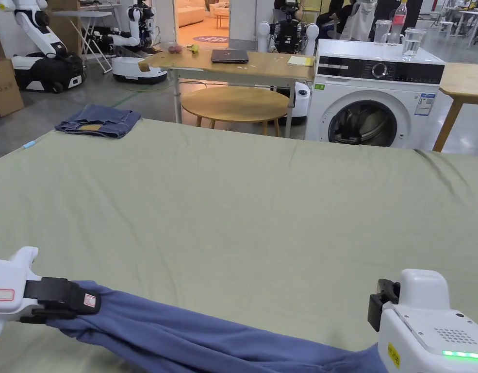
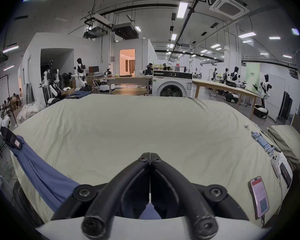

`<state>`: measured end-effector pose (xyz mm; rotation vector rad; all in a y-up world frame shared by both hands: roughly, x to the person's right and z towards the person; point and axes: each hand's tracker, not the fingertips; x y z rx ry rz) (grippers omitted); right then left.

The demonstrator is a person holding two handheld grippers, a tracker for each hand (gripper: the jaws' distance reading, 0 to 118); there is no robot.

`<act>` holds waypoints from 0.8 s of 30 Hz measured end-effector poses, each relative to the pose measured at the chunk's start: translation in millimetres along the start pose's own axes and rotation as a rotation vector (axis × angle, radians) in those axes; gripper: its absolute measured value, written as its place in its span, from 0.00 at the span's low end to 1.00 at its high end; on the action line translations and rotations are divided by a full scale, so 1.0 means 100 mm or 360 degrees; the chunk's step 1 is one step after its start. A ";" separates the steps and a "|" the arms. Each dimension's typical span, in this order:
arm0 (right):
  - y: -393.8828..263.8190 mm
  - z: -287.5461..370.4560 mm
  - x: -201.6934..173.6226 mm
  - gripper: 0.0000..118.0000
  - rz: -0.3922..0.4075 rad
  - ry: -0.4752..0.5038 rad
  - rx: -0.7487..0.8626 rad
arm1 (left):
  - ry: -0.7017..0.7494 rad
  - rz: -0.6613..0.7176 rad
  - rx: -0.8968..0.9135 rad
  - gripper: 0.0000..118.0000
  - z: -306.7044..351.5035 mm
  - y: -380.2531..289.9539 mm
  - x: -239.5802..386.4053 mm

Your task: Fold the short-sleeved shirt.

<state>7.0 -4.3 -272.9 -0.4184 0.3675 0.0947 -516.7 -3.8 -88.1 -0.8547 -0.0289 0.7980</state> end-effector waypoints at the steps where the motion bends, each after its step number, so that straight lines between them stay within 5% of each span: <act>1: 0.00 0.00 0.00 0.00 0.0001 0.0003 -0.0001 | 0.0056 -0.0003 -0.0005 0.07 0.05 0.01 0.02; 8: 0.01 0.01 -0.05 0.00 0.0005 0.0028 -0.0005 | 0.0087 -0.0031 -0.0030 0.08 0.16 -0.05 0.39; 13: 0.01 0.03 -0.06 0.00 0.0010 0.0035 -0.0004 | -0.0204 -0.0008 -0.0061 0.08 0.03 -0.11 0.74; 24: -0.07 0.06 -0.03 0.00 -0.0013 0.0042 -0.0037 | -0.0242 -0.0135 -0.0334 0.08 -0.97 -0.29 1.64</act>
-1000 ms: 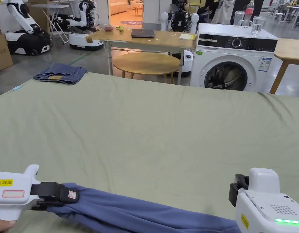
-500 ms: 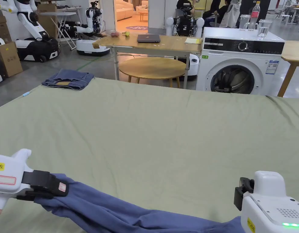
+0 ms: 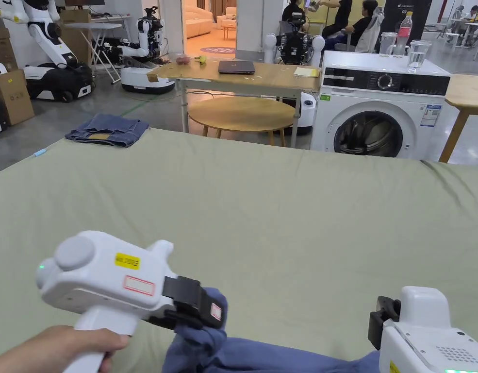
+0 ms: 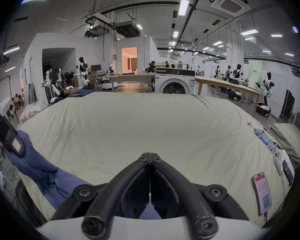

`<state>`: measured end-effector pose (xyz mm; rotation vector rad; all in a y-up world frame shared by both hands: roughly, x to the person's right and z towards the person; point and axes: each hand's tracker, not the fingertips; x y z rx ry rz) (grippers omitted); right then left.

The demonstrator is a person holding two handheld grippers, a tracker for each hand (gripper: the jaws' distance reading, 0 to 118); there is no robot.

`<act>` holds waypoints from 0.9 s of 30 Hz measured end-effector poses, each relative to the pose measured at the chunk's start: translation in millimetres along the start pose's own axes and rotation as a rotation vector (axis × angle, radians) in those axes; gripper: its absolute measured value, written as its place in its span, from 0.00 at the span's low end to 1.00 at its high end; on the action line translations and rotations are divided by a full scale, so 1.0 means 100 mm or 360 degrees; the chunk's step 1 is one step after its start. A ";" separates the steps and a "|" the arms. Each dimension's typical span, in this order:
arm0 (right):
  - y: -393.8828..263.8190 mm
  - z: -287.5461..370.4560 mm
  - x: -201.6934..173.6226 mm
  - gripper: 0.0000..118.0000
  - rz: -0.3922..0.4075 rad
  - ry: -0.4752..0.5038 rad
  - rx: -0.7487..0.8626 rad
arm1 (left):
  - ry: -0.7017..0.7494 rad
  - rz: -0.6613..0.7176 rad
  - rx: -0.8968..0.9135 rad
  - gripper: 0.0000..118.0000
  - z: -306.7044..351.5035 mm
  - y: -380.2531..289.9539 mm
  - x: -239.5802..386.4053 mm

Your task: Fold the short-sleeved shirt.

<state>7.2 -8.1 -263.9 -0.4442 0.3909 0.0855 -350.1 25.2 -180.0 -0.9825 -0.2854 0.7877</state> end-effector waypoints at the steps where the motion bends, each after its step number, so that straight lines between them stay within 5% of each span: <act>1: 0.00 0.01 0.01 0.00 0.0000 -0.0003 -0.0002 | 0.0038 0.0009 -0.0025 0.08 -0.13 0.01 0.03; 13: -0.04 0.07 0.18 0.00 -0.0010 -0.0062 -0.0028 | 0.0365 -0.0037 -0.0307 0.08 -1.31 -0.13 -0.06; 19: -0.06 0.08 0.22 0.00 -0.0010 -0.0072 -0.0039 | 0.0236 -0.0023 -0.0290 0.46 -1.12 -0.13 0.03; 25: -0.06 0.12 0.25 0.00 -0.0014 -0.0071 -0.0031 | 0.0056 -0.0168 -0.0169 0.46 -0.59 -0.11 0.20; 27: -0.05 0.13 0.25 0.00 -0.0019 -0.0067 -0.0029 | 0.0034 -0.0209 -0.0061 0.34 -0.45 -0.13 0.19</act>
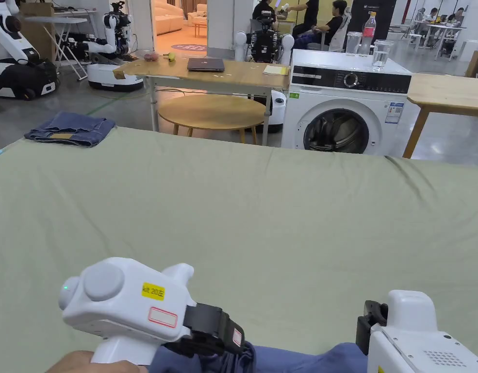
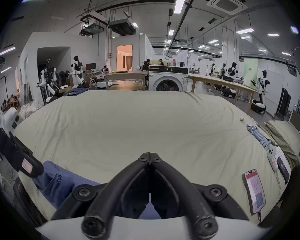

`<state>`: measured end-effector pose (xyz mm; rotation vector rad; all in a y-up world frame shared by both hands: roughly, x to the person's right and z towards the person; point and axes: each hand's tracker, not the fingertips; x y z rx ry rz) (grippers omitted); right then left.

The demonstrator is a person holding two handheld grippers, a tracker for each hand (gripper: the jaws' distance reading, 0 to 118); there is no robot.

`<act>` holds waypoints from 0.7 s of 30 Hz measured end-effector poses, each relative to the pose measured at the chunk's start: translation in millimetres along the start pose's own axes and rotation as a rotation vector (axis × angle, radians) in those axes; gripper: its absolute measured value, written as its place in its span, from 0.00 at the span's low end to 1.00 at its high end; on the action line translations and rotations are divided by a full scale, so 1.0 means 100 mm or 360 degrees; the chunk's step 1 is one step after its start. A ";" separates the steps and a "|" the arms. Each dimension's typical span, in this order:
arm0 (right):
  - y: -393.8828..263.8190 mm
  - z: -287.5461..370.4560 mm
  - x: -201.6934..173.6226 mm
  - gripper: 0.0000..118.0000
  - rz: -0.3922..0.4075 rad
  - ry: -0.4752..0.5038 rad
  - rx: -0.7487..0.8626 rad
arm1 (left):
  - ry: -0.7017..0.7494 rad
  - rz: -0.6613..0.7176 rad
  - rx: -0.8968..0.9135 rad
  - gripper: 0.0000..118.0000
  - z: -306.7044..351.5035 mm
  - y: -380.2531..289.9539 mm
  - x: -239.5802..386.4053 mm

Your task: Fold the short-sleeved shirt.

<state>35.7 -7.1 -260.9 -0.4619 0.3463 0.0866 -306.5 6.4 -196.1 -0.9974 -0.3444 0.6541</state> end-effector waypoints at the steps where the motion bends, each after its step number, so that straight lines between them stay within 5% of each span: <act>1: 0.00 0.01 0.00 0.00 -0.0006 0.0006 0.0002 | 0.0008 -0.0001 0.0010 0.25 0.04 0.00 0.00; 2: 0.01 0.01 0.00 0.00 -0.0011 0.0008 0.0003 | 0.0012 0.0005 0.0020 0.12 0.05 -0.01 -0.04; 5: 0.01 0.01 0.00 0.00 -0.0015 0.0012 0.0006 | 0.0091 0.0066 0.0061 0.04 -0.01 -0.02 -0.18; 9: 0.02 0.02 0.00 0.00 -0.0014 0.0011 0.0010 | 0.0236 0.0049 -0.0063 0.01 -0.31 -0.09 -0.31; 17: 0.03 0.03 -0.01 0.00 0.0003 0.0014 0.0014 | -0.0246 0.0120 -0.0143 0.01 -0.84 -0.27 -0.30; 21: 0.03 0.04 -0.01 0.00 0.0009 0.0014 0.0021 | -0.0174 0.0122 -0.0168 0.01 -1.09 -0.30 -0.29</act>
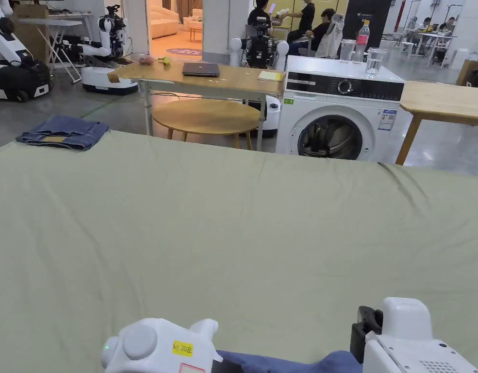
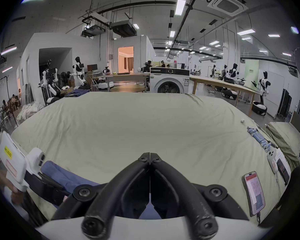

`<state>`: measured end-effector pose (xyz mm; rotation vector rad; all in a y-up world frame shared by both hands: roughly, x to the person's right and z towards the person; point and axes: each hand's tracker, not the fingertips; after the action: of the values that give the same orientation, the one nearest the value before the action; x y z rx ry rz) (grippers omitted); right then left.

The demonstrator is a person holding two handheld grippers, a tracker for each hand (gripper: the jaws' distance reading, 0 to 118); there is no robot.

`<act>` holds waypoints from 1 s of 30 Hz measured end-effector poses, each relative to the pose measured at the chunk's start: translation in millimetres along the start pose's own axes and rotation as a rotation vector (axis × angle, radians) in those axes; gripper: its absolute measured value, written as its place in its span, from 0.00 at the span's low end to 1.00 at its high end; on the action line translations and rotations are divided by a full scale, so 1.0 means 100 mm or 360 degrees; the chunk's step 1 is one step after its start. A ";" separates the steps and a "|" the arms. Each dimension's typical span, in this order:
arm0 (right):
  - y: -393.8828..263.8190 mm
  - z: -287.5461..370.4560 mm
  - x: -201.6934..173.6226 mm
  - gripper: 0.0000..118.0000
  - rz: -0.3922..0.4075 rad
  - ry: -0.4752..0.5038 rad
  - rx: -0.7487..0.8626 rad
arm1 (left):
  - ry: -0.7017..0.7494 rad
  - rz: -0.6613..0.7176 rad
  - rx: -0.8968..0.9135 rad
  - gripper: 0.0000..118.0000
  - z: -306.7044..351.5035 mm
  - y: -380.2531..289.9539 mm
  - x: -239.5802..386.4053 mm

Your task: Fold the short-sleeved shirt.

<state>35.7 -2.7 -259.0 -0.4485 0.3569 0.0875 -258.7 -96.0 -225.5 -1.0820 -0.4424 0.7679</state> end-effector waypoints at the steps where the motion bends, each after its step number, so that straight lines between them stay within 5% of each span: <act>1: 0.00 0.00 0.01 0.00 -0.0003 0.0000 -0.0001 | 0.0005 0.0024 -0.0009 0.01 -0.06 0.00 -0.04; 6: -0.02 -0.01 0.03 0.00 -0.0024 -0.0002 -0.0002 | -0.0047 0.0144 0.0024 0.00 -0.18 -0.02 -0.18; 14: -0.01 0.00 0.06 0.00 -0.0063 0.0000 0.0026 | 0.0059 0.0027 0.0019 0.02 -0.03 0.03 0.04; 17: 0.02 0.01 0.04 0.00 -0.0054 0.0003 0.0041 | 0.0052 -0.0009 0.0084 0.24 0.26 0.08 0.10; 21: 0.05 0.02 0.01 0.00 -0.0044 0.0021 0.0067 | 0.0056 -0.0075 0.0208 0.42 0.76 0.12 0.09; 30: 0.11 0.08 -0.10 0.00 -0.0040 0.0035 0.0208 | 0.0238 -0.0035 0.0355 0.50 1.53 0.01 -0.45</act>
<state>26.8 10.5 -253.1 -0.3246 0.3761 0.0346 -390.3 -34.4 -160.4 -0.9167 -0.2352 0.6940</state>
